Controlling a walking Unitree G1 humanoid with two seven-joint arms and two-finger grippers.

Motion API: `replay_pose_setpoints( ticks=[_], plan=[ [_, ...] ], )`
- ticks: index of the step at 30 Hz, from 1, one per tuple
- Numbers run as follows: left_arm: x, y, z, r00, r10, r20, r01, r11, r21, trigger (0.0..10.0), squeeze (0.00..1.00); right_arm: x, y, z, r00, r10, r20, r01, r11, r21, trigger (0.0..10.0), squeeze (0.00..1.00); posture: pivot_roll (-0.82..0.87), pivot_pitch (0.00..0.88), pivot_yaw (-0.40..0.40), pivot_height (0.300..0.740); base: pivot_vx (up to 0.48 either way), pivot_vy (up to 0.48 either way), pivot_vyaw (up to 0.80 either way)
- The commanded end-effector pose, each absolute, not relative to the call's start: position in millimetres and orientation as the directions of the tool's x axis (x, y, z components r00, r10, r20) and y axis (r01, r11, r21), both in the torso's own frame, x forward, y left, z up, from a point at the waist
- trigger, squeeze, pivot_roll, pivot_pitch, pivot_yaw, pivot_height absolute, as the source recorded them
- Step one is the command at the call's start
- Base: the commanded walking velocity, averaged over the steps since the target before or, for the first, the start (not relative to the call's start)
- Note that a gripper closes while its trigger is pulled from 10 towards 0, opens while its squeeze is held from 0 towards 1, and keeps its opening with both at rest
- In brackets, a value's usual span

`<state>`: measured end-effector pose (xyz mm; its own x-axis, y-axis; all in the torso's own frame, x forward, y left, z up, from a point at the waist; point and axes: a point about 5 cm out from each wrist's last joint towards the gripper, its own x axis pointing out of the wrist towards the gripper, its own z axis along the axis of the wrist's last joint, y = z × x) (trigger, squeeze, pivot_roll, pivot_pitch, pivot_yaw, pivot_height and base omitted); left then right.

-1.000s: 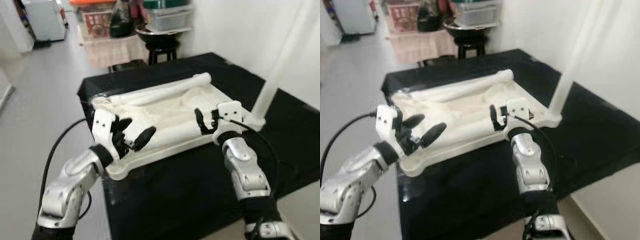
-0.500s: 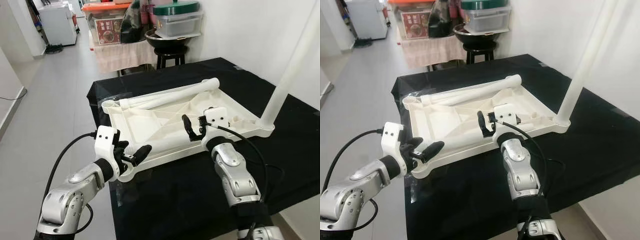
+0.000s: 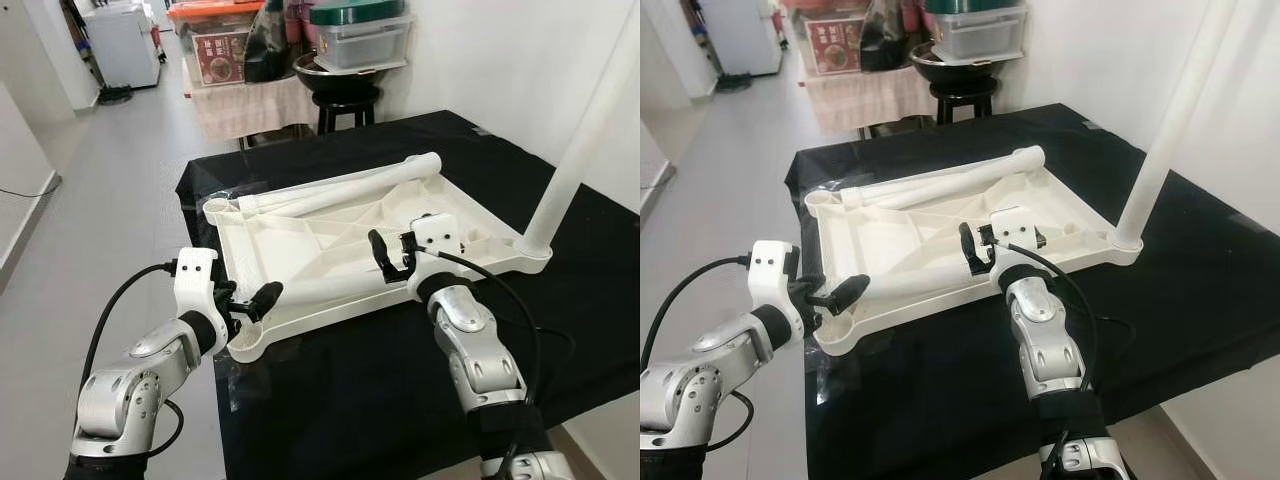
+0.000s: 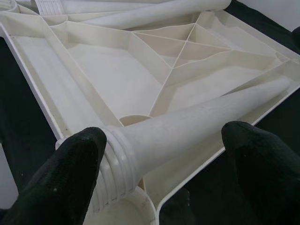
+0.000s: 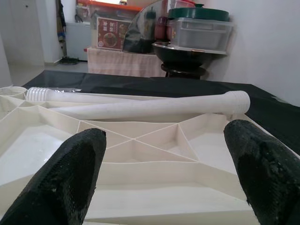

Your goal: Building children table

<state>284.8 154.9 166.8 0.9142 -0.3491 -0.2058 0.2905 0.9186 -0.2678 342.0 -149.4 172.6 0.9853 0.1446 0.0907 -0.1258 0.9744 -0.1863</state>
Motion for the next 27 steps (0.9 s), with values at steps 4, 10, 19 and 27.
replay_pose_setpoints(
  ticks=[4,10,19,27],
  plan=[
    [282,156,170,0.918,-0.339,-0.204,0.280,0.921,-0.270,10.0,0.00,343,-149,166,0.988,0.144,0.057,-0.132,0.975,-0.180,10.0,0.00,-0.02,0.000,0.033,0.740,0.000,0.000,0.00],
    [284,158,177,0.926,-0.332,-0.182,0.278,0.922,-0.270,10.0,0.00,343,-149,166,0.988,0.146,0.055,-0.134,0.975,-0.180,10.0,0.00,-0.02,0.000,0.031,0.740,0.000,0.000,0.00],
    [279,181,198,0.960,-0.251,-0.127,0.213,0.944,-0.253,10.0,0.00,343,-147,164,0.987,0.155,0.047,-0.144,0.974,-0.177,10.0,0.00,-0.01,0.000,0.028,0.740,0.000,0.000,0.00],
    [272,182,188,0.950,-0.247,-0.189,0.190,0.942,-0.276,10.0,0.00,343,-146,164,0.986,0.159,0.045,-0.149,0.973,-0.178,10.0,0.00,-0.01,0.000,0.030,0.740,0.000,0.000,0.00]
  ],
)
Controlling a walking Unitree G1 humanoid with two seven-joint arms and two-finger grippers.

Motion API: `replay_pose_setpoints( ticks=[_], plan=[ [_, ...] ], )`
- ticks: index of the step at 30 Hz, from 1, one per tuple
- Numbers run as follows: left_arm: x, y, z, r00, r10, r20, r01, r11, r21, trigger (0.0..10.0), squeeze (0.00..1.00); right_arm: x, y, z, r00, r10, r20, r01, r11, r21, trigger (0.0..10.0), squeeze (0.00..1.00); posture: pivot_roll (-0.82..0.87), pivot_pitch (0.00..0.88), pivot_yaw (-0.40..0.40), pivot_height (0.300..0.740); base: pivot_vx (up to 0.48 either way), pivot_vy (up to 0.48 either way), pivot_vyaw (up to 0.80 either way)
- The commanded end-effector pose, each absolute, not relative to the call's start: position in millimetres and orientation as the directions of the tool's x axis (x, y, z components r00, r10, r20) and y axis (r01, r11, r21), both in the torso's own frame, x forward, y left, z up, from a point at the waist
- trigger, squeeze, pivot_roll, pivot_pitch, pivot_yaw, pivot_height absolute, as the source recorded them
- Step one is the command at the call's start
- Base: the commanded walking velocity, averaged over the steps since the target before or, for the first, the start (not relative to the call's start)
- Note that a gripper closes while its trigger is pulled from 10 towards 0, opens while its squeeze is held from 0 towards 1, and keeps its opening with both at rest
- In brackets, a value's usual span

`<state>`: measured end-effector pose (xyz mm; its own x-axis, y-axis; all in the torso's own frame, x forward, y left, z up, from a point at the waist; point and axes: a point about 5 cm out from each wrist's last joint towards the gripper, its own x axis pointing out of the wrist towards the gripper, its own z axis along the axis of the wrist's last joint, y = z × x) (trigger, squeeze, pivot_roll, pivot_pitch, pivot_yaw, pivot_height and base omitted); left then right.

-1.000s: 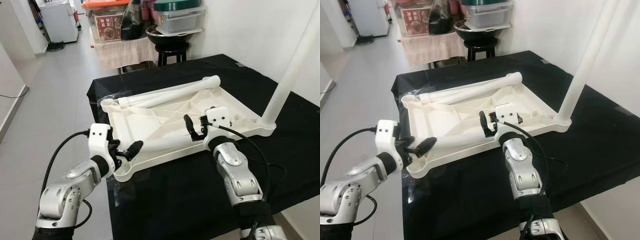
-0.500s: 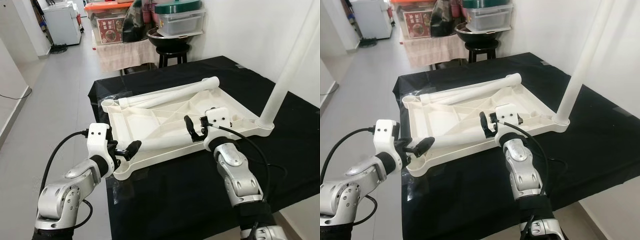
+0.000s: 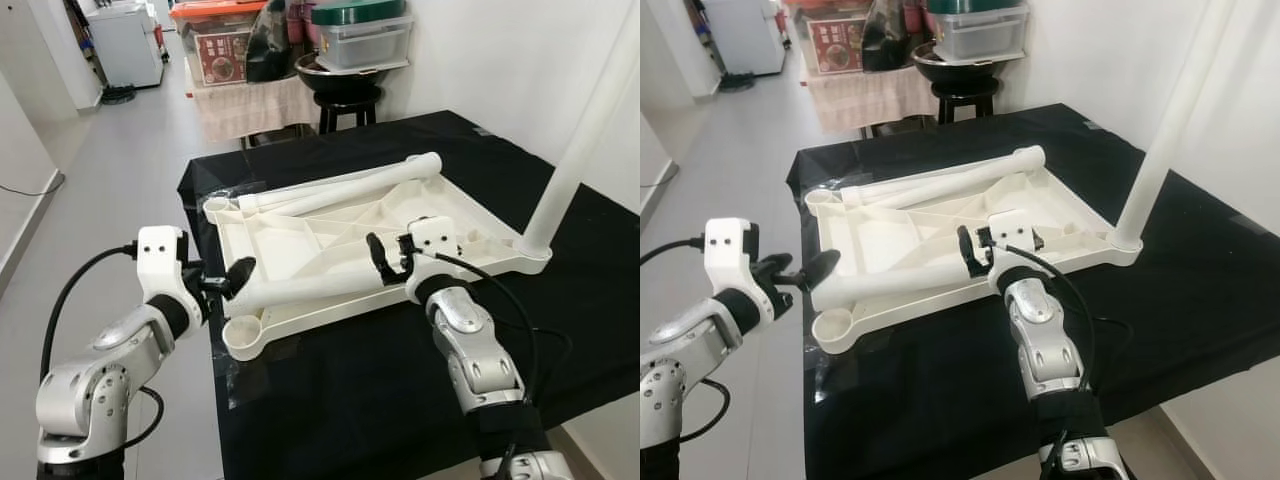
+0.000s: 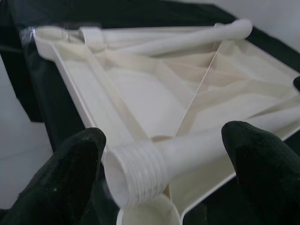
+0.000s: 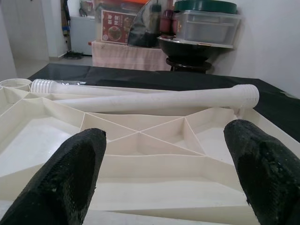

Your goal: Building children table

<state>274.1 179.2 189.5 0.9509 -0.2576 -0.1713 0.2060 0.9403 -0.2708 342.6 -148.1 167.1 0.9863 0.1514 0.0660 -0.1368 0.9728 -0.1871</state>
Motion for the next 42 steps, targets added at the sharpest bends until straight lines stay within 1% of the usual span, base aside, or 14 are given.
replay_pose_setpoints(
  ticks=[1,2,7,11,12,15,20,27,32,36,38,40,41,42],
  plan=[
    [272,182,188,0.950,-0.247,-0.189,0.190,0.942,-0.276,10.0,0.00,343,-146,164,0.986,0.159,0.045,-0.149,0.973,-0.178,10.0,0.00,-0.01,0.000,0.030,0.740,0.000,0.000,0.00],
    [271,185,184,0.951,-0.230,-0.208,0.164,0.943,-0.290,10.0,0.00,343,-147,163,0.987,0.157,0.043,-0.147,0.973,-0.179,10.0,0.00,-0.01,0.000,0.028,0.740,0.000,0.000,0.00],
    [272,188,173,0.942,-0.228,-0.247,0.128,0.923,-0.362,10.0,0.00,343,-147,163,0.987,0.156,0.042,-0.146,0.973,-0.179,10.0,0.00,-0.01,0.000,0.027,0.740,0.000,0.000,0.00],
    [271,189,168,0.933,-0.248,-0.260,0.129,0.906,-0.404,10.0,0.00,343,-147,163,0.987,0.156,0.042,-0.146,0.973,-0.180,10.0,0.00,-0.01,0.000,0.026,0.740,0.000,0.000,0.00],
    [272,188,162,0.924,-0.275,-0.266,0.133,0.883,-0.451,10.0,0.00,343,-147,163,0.987,0.156,0.041,-0.146,0.972,-0.182,10.0,0.00,-0.01,0.000,0.026,0.740,0.000,0.000,0.00],
    [274,189,158,0.918,-0.284,-0.276,0.134,0.879,-0.458,10.0,0.00,343,-147,163,0.987,0.154,0.041,-0.144,0.972,-0.183,10.0,0.00,-0.01,0.000,0.026,0.740,0.000,0.000,0.00],
    [278,181,158,0.899,-0.356,-0.255,0.177,0.829,-0.531,10.0,0.00,343,-148,164,0.988,0.151,0.042,-0.141,0.973,-0.185,10.0,0.00,-0.02,0.000,0.026,0.740,0.000,0.000,0.00],
    [280,181,156,0.890,-0.379,-0.254,0.184,0.807,-0.560,10.0,0.00,343,-150,164,0.988,0.147,0.043,-0.137,0.973,-0.187,10.0,0.00,-0.02,0.000,0.025,0.740,0.000,0.000,0.00],
    [284,177,152,0.849,-0.477,-0.228,0.238,0.729,-0.642,10.0,0.00,343,-149,165,0.988,0.149,0.045,-0.138,0.973,-0.187,10.0,0.00,-0.03,0.000,0.025,0.740,0.000,0.000,0.00],
    [285,176,146,0.823,-0.523,-0.223,0.245,0.680,-0.691,10.0,0.00,343,-149,165,0.988,0.148,0.047,-0.137,0.972,-0.189,10.0,0.00,-0.03,0.000,0.025,0.740,0.000,0.000,0.00],
    [288,173,140,0.794,-0.570,-0.211,0.240,0.613,-0.753,10.0,0.00,343,-150,165,0.988,0.146,0.047,-0.135,0.972,-0.191,10.0,0.00,-0.04,0.000,0.026,0.740,0.000,0.000,0.00],
    [288,173,140,0.794,-0.570,-0.211,0.240,0.613,-0.753,10.0,0.00,343,-150,165,0.988,0.146,0.047,-0.135,0.972,-0.191,10.0,0.00,-0.04,0.000,0.026,0.740,0.000,0.000,0.00],
    [288,171,138,0.781,-0.590,-0.204,0.241,0.587,-0.773,10.0,0.00,343,-149,165,0.988,0.147,0.048,-0.135,0.972,-0.191,10.0,0.00,-0.04,0.000,0.028,0.740,0.000,0.000,0.00],
    [288,171,138,0.781,-0.590,-0.204,0.241,0.587,-0.773,10.0,0.00,343,-149,165,0.988,0.147,0.048,-0.135,0.972,-0.191,10.0,0.00,-0.04,0.000,0.028,0.740,0.000,0.000,0.00]
  ],
)
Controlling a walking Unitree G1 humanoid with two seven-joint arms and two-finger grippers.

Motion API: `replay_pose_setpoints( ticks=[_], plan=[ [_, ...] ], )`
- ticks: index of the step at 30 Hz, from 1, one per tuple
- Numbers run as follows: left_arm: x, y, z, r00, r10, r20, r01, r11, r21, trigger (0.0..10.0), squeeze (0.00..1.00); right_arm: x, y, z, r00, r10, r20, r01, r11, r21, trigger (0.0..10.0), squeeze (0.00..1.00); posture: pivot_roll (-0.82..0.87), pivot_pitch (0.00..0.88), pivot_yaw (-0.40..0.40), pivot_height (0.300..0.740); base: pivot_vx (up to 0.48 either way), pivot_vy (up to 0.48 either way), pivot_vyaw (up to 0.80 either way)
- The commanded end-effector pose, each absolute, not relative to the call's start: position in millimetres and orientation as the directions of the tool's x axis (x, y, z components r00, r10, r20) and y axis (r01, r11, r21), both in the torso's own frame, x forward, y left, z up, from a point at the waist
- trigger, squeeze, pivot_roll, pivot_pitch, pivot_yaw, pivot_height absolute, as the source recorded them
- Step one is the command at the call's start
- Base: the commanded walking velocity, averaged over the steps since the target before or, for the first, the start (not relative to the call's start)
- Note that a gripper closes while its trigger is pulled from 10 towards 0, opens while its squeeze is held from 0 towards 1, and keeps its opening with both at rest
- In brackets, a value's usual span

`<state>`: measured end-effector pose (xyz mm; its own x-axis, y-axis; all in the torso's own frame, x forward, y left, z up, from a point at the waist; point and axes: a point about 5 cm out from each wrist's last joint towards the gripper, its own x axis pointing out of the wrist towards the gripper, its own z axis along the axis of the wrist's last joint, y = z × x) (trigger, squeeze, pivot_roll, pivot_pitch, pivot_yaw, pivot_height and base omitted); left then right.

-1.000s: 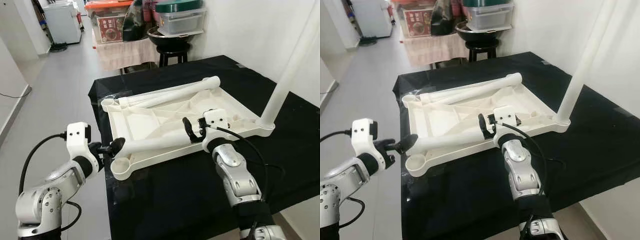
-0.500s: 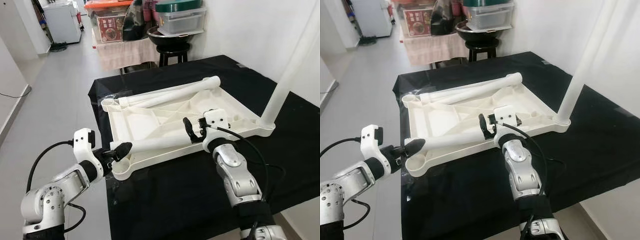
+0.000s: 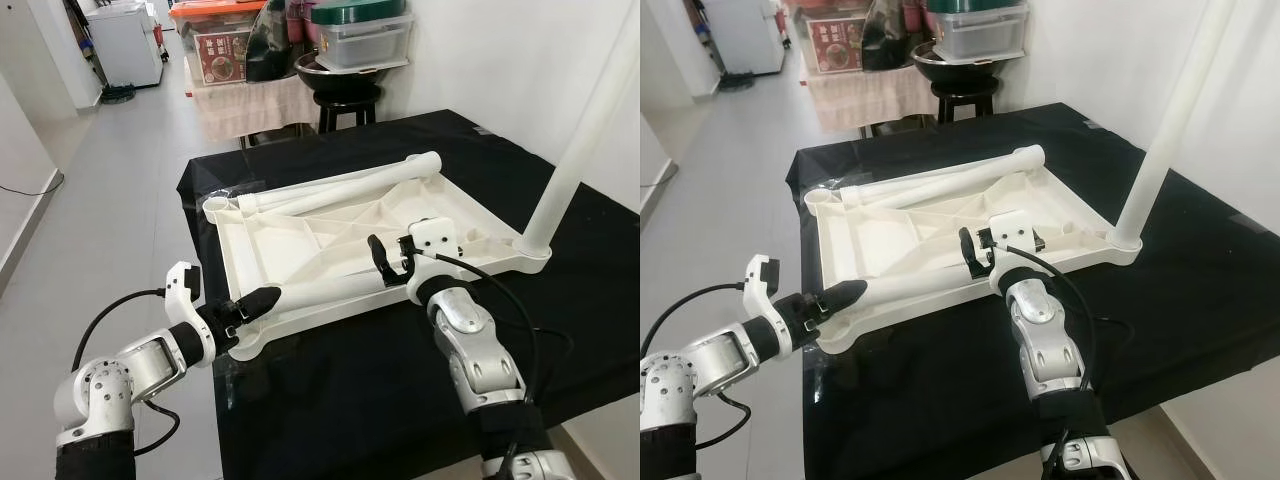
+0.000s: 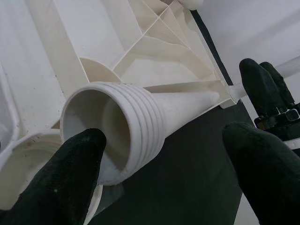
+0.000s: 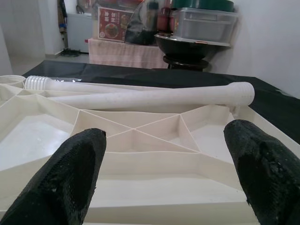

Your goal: Building children table

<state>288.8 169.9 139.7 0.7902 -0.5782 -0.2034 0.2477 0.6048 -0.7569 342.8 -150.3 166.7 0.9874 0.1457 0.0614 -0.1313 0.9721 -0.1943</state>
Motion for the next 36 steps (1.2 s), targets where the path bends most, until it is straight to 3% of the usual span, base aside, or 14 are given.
replay_pose_setpoints(
  ticks=[1,11,12,13,14,36],
  plan=[
    [288,169,137,0.765,-0.613,-0.200,0.250,0.569,-0.783,10.0,0.00,343,-149,166,0.988,0.147,0.048,-0.135,0.972,-0.191,10.0,0.00,-0.05,0.000,0.028,0.740,0.000,0.000,0.00],
    [293,159,134,0.649,-0.736,-0.191,0.306,0.483,-0.821,10.0,0.00,343,-152,166,0.989,0.139,0.051,-0.127,0.973,-0.195,10.0,0.00,-0.06,0.000,0.034,0.740,0.000,0.000,0.00],
    [297,157,135,0.636,-0.747,-0.194,0.304,0.474,-0.826,8.5,0.00,343,-153,167,0.989,0.135,0.052,-0.123,0.973,-0.196,10.0,0.00,-0.07,0.000,0.039,0.740,0.000,0.000,0.00],
    [297,157,135,0.636,-0.747,-0.194,0.304,0.474,-0.826,8.5,0.00,343,-153,167,0.989,0.135,0.052,-0.123,0.973,-0.196,10.0,0.00,-0.07,0.000,0.039,0.740,0.000,0.000,0.00],
    [301,155,136,0.630,-0.753,-0.191,0.304,0.465,-0.831,0.0,0.00,342,-154,167,0.990,0.131,0.052,-0.119,0.973,-0.197,10.0,0.00,-0.07,0.000,0.040,0.740,0.000,0.000,0.00],
    [305,149,137,0.604,-0.777,-0.178,0.324,0.444,-0.836,0.0,0.00,343,-156,170,0.992,0.107,0.070,-0.094,0.980,-0.178,10.0,0.00,-0.06,0.000,0.049,0.740,0.000,0.000,0.00]
  ],
)
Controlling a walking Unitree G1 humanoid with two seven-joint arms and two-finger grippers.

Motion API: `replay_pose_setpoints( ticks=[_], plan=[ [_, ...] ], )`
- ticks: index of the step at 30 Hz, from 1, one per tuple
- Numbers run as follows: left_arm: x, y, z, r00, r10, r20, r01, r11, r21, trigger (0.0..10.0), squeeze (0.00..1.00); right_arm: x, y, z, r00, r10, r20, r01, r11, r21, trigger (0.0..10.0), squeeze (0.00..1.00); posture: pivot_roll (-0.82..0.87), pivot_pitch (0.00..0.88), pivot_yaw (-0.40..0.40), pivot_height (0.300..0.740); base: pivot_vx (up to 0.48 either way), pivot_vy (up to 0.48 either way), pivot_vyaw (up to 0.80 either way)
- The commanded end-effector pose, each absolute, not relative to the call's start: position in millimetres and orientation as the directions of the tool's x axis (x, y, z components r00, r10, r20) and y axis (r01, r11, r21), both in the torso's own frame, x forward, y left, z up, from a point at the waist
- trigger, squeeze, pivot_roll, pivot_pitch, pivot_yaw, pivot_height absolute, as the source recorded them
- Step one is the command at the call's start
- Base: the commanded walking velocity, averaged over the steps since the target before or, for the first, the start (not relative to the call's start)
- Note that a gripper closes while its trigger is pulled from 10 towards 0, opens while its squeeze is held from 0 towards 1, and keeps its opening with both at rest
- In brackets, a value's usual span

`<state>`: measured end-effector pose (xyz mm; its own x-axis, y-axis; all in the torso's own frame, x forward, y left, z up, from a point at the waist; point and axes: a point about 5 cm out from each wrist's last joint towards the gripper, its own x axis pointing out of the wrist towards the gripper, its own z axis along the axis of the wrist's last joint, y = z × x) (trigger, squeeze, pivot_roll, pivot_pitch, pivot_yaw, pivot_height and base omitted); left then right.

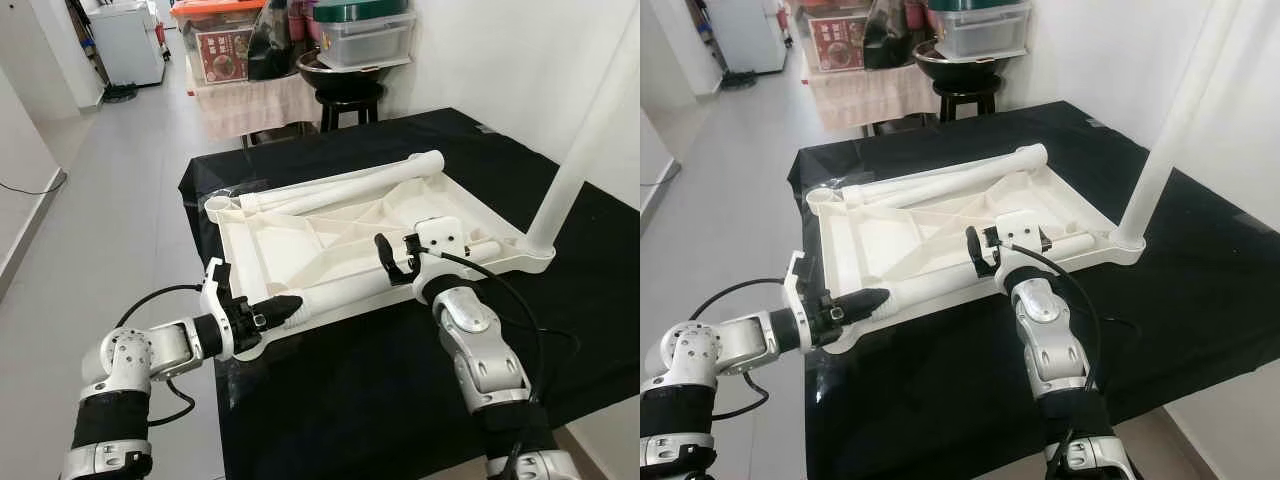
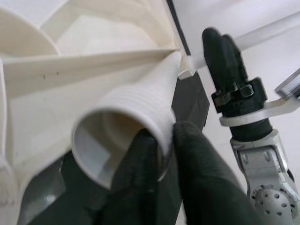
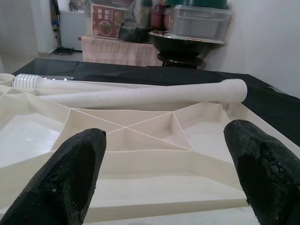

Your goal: Building children table

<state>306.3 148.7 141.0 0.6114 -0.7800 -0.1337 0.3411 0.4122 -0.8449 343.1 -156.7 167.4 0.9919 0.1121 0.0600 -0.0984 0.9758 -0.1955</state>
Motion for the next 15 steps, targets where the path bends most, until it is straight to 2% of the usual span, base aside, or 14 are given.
replay_pose_setpoints(
  ticks=[1,6,10,14,15],
  plan=[
    [305,149,139,0.609,-0.777,-0.158,0.336,0.434,-0.836,0.0,0.00,343,-157,171,0.992,0.105,0.075,-0.091,0.981,-0.170,10.0,0.00,-0.06,0.000,0.049,0.740,0.000,0.000,0.00],
    [305,148,145,0.619,-0.779,-0.105,0.368,0.405,-0.837,0.0,0.00,343,-157,173,0.991,0.106,0.087,-0.092,0.985,-0.146,10.0,0.00,-0.06,0.000,0.049,0.740,0.000,0.000,0.00],
    [302,153,156,0.636,-0.771,-0.033,0.411,0.374,-0.831,0.0,0.00,343,-156,183,0.983,0.124,0.138,-0.120,0.992,-0.038,10.0,0.00,-0.05,0.000,0.047,0.740,0.000,0.000,0.00],
    [302,155,158,0.638,-0.770,-0.021,0.420,0.370,-0.829,0.0,0.00,343,-156,186,0.980,0.127,0.153,-0.128,0.992,-0.003,10.0,0.00,-0.05,0.000,0.047,0.740,0.000,0.000,0.00],
    [300,158,161,0.642,-0.767,-0.010,0.433,0.373,-0.821,0.0,0.00,343,-156,194,0.973,0.132,0.189,-0.154,0.982,0.110,10.0,0.00,-0.05,0.000,0.047,0.740,0.000,0.000,0.00]
  ],
)
